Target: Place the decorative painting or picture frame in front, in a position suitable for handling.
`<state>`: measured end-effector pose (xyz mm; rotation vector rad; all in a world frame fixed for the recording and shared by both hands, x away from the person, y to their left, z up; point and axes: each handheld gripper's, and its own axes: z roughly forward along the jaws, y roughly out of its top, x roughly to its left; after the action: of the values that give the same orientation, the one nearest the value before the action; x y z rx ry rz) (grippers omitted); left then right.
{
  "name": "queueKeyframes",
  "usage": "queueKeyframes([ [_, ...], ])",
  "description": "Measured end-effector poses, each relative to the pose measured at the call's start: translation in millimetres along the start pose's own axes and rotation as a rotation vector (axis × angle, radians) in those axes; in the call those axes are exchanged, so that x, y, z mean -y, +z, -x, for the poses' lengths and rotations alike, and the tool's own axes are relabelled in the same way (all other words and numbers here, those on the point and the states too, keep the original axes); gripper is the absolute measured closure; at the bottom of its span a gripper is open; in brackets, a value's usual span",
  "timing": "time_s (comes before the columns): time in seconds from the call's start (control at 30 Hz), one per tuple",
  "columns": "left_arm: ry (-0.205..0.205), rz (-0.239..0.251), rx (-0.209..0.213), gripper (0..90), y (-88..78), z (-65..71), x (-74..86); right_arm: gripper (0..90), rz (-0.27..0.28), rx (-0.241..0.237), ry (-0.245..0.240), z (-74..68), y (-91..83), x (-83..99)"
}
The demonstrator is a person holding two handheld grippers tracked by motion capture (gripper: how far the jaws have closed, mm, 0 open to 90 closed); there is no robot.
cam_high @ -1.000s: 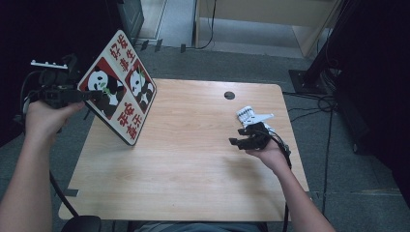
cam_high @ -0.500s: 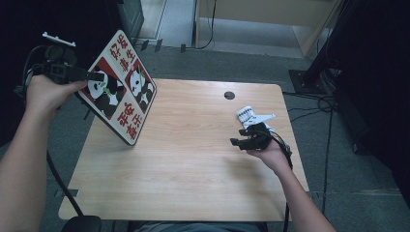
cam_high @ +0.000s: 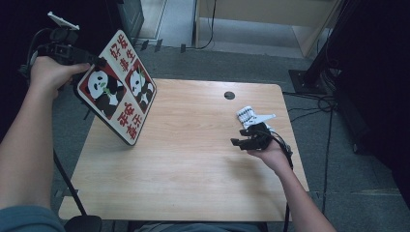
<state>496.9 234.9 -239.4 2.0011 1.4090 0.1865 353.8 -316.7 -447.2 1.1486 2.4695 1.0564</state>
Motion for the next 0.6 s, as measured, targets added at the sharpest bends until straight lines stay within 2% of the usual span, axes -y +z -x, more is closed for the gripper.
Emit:
queueKeyframes([
  [0.07,-0.002,-0.017,-0.008,49.6,6.3,-0.9,-3.7,42.8,0.0,0.001,0.002,0.4,-0.2,0.2],
  [0.23,-0.017,-0.061,0.009,61.2,16.8,-4.0,-10.5,42.9,0.0,0.006,0.012,2.5,-2.2,1.8],
  [0.4,-0.018,-0.123,-0.021,72.4,24.1,-4.2,-15.8,42.8,0.015,0.013,0.02,5.9,-5.9,2.4],
  [0.6,-0.081,-0.177,-0.03,79.0,24.1,-5.3,-21.0,42.8,0.019,0.021,0.035,12.3,-7.8,3.4],
])
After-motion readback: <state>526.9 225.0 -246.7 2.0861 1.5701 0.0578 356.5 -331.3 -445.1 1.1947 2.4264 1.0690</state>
